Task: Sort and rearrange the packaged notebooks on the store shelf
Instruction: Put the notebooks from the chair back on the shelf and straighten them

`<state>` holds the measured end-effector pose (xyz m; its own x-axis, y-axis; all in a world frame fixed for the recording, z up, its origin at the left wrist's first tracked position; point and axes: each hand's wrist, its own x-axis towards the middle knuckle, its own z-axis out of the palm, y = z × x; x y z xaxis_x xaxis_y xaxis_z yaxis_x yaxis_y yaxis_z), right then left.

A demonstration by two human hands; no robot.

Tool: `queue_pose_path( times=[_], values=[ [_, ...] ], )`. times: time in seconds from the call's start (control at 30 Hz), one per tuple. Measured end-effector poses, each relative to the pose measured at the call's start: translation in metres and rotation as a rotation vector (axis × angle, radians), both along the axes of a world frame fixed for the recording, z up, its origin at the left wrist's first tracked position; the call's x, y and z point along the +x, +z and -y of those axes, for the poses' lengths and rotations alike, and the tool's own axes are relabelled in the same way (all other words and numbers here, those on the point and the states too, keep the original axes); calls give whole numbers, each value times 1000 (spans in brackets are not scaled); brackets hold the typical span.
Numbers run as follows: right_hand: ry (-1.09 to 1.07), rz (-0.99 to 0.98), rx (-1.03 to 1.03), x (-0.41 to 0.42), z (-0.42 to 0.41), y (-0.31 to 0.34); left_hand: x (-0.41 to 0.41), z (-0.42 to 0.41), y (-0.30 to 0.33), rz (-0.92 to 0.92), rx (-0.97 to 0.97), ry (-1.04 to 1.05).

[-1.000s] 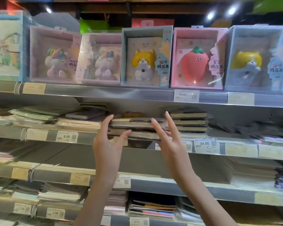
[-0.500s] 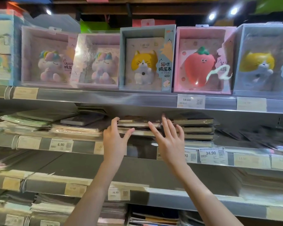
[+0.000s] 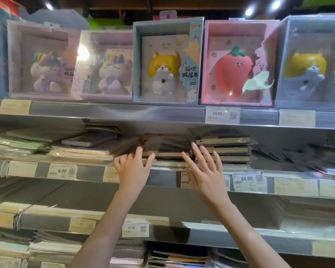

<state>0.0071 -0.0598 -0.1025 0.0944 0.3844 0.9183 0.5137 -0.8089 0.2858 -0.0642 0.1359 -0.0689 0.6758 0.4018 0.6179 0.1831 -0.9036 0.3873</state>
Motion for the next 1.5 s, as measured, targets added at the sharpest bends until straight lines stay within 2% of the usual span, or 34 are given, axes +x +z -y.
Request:
queue_pose_path(
  times=[0.13,0.23,0.33,0.43,0.5,0.57,0.63,0.8,1.03,1.3,1.5],
  values=[
    [53,8,155,-1,48,9,5,-9,21,-226,-19,13],
    [8,-63,248,2,80,20,12,-18,41,-306,-161,-117],
    [-18,-176,291,5,104,27,17,-14,53,-426,-206,-171],
    [-21,-366,343,1,118,36,21,-12,56,-432,-241,-192],
    [-56,-563,354,-2,121,44,22,-13,55,-422,-250,-188],
    [-95,-742,312,1,123,49,21,-14,54,-426,-256,-183],
    [-111,-823,255,4,125,52,20,-13,55,-423,-238,-181],
    [-83,-852,251,-1,124,54,18,-10,54,-403,-172,-152],
    [-27,-857,244,-5,126,52,22,-4,44,-266,-95,-144],
    [11,-792,240,-6,133,51,29,-4,38,-184,-149,-193],
    [-4,-817,175,-5,139,53,28,-4,36,-180,-167,-247]
  ],
)
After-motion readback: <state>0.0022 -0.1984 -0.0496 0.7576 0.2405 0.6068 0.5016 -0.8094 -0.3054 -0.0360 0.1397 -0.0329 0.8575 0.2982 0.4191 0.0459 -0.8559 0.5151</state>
